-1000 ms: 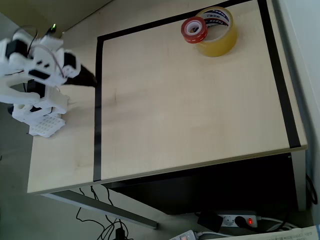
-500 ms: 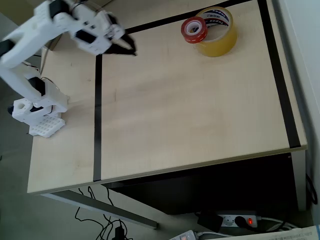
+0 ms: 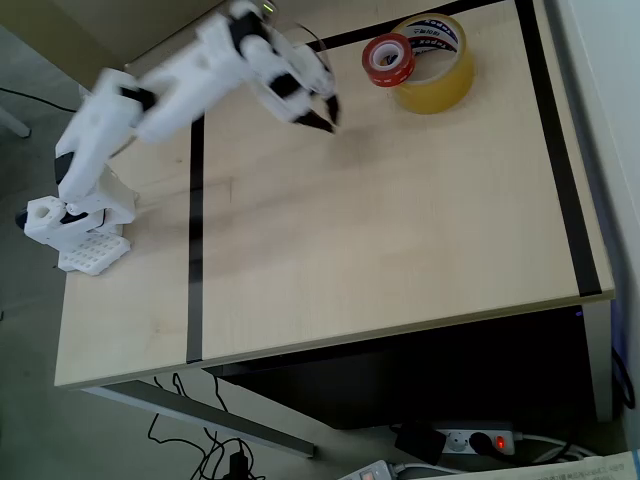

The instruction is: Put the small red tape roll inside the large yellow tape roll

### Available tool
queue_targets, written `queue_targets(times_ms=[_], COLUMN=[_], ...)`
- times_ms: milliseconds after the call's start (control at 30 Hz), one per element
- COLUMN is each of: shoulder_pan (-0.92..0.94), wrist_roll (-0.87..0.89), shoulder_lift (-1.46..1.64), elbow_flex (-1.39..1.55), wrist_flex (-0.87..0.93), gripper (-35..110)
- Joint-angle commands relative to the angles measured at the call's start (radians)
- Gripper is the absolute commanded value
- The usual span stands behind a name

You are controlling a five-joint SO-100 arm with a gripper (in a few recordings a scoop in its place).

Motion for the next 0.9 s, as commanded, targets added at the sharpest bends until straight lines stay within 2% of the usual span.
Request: queue_targets(times_ms=[0, 667, 867], shoulder_pan=[-0.020, -0.017, -0.028], wrist_roll=[-0.009, -0.011, -0.009], shoulder_lift=[0.074, 0.057, 0.034], elbow_flex=[-0.310, -0.259, -0.268], wrist_flex=[-0.028, -0.301, -0.334], gripper=[0, 0, 0])
